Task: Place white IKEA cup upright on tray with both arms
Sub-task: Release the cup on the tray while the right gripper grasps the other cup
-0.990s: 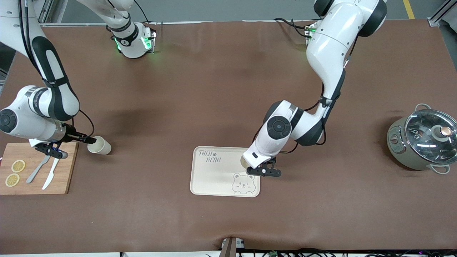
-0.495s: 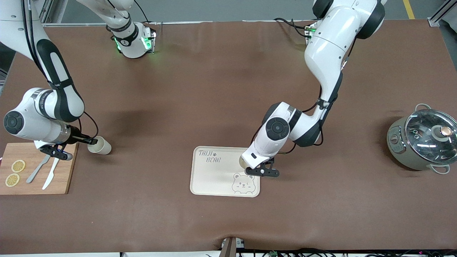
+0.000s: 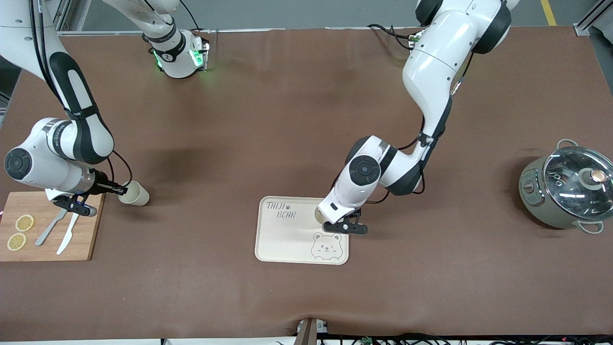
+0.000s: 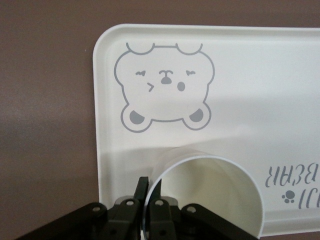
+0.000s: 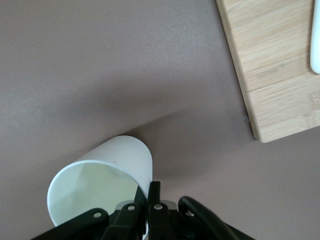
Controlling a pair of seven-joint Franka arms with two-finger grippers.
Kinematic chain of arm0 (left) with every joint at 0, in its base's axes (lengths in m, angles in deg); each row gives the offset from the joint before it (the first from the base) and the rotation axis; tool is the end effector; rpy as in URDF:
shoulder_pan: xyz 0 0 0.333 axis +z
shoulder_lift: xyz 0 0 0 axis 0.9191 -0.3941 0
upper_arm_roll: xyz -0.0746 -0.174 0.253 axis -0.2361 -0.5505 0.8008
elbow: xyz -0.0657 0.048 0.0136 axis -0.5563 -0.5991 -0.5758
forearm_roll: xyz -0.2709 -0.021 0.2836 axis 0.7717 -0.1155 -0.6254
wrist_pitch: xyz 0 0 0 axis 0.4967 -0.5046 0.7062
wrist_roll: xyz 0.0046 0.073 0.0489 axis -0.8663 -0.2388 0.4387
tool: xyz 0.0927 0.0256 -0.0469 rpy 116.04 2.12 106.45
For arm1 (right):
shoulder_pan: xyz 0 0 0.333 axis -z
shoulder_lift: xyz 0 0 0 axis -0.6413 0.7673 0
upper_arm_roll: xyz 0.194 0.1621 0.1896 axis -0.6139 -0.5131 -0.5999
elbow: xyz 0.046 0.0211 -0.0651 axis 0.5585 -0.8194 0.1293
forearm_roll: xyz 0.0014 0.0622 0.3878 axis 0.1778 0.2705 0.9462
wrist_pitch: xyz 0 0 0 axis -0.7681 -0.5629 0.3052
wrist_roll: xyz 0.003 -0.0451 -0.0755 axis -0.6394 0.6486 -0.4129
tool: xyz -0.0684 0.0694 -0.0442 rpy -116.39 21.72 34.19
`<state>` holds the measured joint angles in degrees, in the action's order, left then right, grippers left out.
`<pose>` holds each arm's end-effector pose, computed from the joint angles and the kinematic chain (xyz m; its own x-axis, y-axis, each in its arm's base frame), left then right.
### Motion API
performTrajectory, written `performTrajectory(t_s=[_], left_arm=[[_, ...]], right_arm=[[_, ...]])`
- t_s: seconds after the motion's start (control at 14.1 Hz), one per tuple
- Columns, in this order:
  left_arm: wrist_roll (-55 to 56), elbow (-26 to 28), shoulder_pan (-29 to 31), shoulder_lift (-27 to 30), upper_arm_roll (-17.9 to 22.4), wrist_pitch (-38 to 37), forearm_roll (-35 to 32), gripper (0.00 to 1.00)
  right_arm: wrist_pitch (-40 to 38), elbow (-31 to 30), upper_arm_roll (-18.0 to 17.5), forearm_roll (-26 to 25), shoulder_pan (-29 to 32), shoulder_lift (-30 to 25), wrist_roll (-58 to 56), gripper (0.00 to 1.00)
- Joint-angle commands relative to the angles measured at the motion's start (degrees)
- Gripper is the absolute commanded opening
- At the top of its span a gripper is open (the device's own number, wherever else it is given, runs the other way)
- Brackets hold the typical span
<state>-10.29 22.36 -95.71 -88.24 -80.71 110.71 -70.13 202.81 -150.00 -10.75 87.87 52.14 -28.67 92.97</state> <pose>0.6338 -0.4247 0.2204 0.9919 -0.0624 0.1104 -0.0765 -0.9887 0.1285 0.5833 -0.1109 0.2333 0.9343 -0.3330 -0.1272 -0.3377 -0.9411 -0.0169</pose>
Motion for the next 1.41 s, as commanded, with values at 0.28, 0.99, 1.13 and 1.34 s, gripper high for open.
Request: performTrajectory(t_s=[0.28, 0.99, 1.13, 1.34], left_arm=[[1.1, -1.1, -0.5, -0.9, 0.3, 1.0, 0.8, 0.00], [0.7, -0.9, -2.9, -0.7, 2.6, 2.1, 0.1, 1.00], [0.7, -0.9, -2.7, -0.2, 2.6, 2.1, 0.1, 1.00], [0.3, -0.9, -2.2, 0.5, 2.6, 1.6, 0.0, 1.00]], right_arm=[[-0.6, 1.0, 0.0, 0.4, -0.1, -0.4, 0.5, 0.00], [-17.8, 10.7, -0.1, 5.7, -4.7, -1.2, 12.0, 0.00], [-19.8, 12.6, 0.0, 6.4, -6.4, -1.1, 16.2, 0.00], [-20.7, 13.5, 0.0, 7.4, -10.2, -1.4, 25.7, 0.00]])
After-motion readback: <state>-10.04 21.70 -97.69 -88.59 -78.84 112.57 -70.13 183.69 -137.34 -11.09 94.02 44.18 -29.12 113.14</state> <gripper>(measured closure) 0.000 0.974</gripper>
